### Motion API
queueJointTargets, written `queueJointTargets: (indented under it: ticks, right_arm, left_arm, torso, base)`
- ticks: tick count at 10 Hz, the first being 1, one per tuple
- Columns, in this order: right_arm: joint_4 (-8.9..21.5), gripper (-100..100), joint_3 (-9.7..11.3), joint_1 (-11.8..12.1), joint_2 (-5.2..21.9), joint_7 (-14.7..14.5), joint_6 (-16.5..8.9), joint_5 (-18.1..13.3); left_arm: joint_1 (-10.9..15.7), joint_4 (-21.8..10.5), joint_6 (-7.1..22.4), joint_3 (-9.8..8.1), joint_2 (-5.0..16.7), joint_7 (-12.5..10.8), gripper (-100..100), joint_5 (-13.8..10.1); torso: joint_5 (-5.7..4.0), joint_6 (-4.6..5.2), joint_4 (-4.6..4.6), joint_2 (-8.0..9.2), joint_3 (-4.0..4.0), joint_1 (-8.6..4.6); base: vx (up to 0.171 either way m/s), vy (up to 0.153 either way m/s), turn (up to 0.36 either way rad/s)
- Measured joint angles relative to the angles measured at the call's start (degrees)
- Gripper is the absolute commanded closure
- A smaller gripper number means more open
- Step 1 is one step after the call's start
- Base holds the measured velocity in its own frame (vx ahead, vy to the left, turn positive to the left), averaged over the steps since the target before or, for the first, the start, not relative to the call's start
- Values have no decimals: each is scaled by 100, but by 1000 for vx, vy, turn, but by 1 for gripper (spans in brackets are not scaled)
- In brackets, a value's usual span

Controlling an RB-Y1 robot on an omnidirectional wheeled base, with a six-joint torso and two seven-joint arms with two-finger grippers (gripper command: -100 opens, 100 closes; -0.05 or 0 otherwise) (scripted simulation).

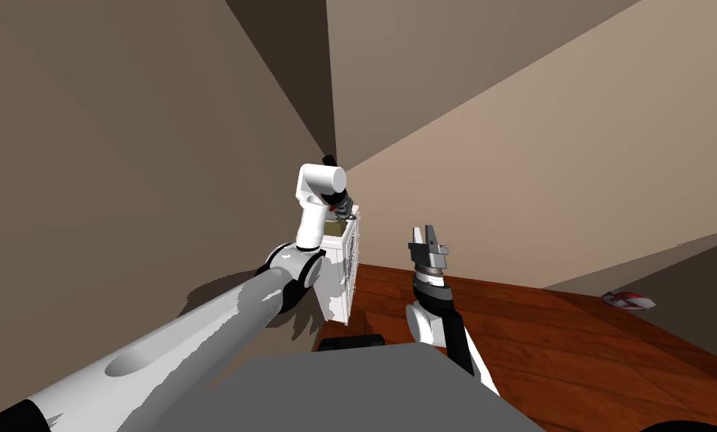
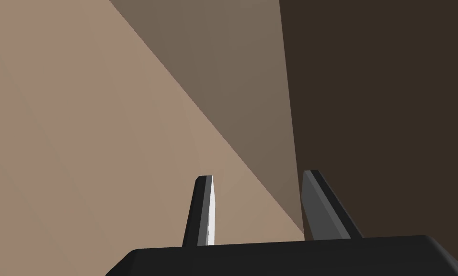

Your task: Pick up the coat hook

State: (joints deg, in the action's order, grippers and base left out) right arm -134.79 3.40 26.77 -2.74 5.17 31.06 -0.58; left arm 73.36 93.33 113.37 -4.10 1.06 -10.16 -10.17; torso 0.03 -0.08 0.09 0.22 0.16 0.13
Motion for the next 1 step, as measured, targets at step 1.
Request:
queueJointTargets:
  ticks: [1]
  right_arm:
    - [0,0,0,0,0,0,0,0]
  left_arm:
    - [3,14,26,-3,2,-1,0,-3]
  torso:
    - [-1,1,-2,-3,-2,-5]
  base:
    - [0,0,0]
